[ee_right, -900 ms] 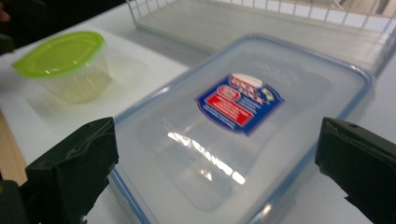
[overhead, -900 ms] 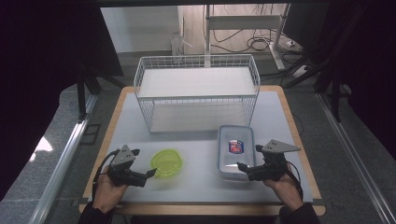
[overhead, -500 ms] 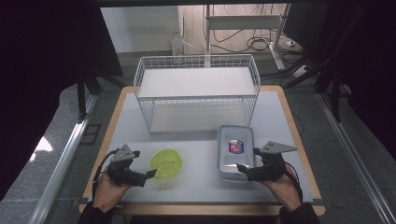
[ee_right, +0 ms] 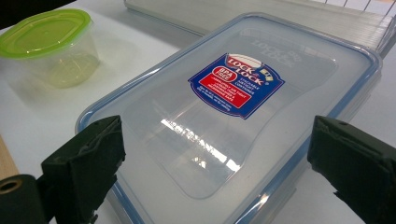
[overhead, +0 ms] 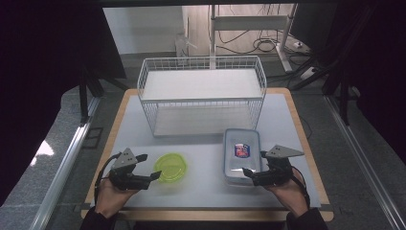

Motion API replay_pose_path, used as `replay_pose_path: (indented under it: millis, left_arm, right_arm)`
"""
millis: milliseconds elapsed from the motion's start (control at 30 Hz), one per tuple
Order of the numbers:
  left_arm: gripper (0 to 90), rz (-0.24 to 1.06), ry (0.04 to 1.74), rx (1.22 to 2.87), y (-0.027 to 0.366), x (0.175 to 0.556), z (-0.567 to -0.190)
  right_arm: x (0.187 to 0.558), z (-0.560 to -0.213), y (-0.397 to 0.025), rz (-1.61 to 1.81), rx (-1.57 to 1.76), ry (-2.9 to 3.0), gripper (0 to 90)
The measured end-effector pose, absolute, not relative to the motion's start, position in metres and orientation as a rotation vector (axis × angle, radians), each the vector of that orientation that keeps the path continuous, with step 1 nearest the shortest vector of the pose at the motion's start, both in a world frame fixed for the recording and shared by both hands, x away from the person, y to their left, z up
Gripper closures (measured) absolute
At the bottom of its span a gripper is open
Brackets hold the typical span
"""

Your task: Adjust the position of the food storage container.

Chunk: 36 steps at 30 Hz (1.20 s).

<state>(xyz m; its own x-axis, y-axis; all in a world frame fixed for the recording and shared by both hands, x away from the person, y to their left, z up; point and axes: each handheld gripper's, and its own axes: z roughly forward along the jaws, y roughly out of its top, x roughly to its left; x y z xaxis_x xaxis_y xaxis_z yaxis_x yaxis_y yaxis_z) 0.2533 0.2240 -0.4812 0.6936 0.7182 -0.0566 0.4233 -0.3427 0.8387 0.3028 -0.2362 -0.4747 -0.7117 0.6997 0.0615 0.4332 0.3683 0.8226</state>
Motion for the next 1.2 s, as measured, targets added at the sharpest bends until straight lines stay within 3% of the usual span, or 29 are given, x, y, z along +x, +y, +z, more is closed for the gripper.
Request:
replay_pose_path:
  millis: [633, 900, 1200]
  left_arm:
    - [89.1, 0.262, 0.703, 2.023, 0.178, 0.256, -0.47]
    - [90.0, 0.196, 0.667, 2.063, 0.151, 0.261, -0.475]
    - [90.0, 0.232, 0.706, 2.154, 0.133, 0.264, -0.487]
  right_arm:
    - [0.303, -0.472, -0.236, 1.241, 1.04, 2.32, 6.9]
    - [0.302, -0.466, -0.238, 1.305, 1.048, 2.29, 11.9]
    - [0.302, -0.466, -0.239, 1.297, 1.046, 2.278, 12.4]
